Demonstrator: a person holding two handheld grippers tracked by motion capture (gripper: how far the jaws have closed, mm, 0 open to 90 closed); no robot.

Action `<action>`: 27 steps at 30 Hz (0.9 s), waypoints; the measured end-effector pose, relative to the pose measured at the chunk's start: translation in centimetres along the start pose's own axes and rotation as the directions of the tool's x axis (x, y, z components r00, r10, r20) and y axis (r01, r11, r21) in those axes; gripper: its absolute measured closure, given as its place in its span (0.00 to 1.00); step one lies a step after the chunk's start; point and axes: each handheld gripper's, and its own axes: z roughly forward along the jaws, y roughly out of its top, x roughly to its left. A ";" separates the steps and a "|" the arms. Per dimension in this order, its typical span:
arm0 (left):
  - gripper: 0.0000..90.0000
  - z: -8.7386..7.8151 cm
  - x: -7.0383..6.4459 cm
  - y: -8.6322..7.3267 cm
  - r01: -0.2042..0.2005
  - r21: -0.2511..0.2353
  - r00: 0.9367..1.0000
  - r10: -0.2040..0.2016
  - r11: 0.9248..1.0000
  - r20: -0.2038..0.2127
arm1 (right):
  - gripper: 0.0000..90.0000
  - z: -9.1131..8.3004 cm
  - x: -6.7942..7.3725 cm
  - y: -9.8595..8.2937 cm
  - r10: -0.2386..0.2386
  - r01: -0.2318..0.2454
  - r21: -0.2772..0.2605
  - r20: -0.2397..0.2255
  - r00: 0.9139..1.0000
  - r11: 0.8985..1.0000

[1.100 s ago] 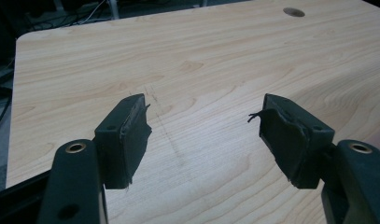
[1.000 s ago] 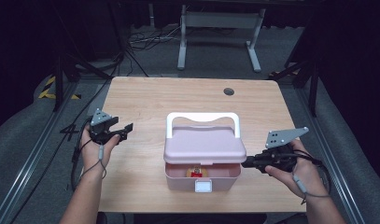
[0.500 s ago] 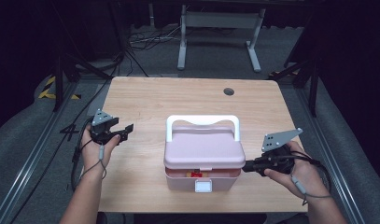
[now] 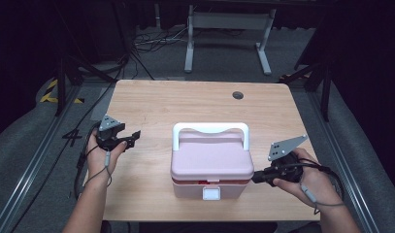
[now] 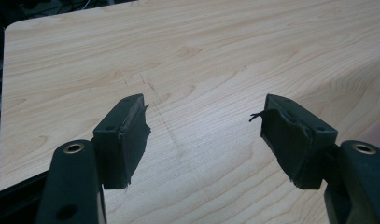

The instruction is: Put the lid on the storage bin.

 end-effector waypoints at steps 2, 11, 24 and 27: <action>0.36 0.0 0.0 0.0 -0.002 0.000 1.000 0.002 1.000 -0.002 | 0.98 0.1 0.0 0.0 -0.001 0.001 0.010 -0.002 1.000 1.000; 0.35 0.1 0.0 0.0 -0.010 0.008 1.000 0.010 1.000 -0.003 | 0.99 0.3 0.0 -0.1 -0.001 0.001 0.048 -0.009 1.000 0.999; 0.35 0.2 -0.1 -0.1 -0.009 0.012 1.000 0.009 1.000 -0.002 | 0.98 0.0 0.0 -0.3 0.013 -0.011 0.060 -0.019 1.000 0.998; 0.35 0.2 -0.1 -0.1 -0.010 0.010 1.000 0.010 1.000 -0.005 | 0.96 -0.7 0.0 -0.3 0.015 -0.014 0.028 -0.023 1.000 1.000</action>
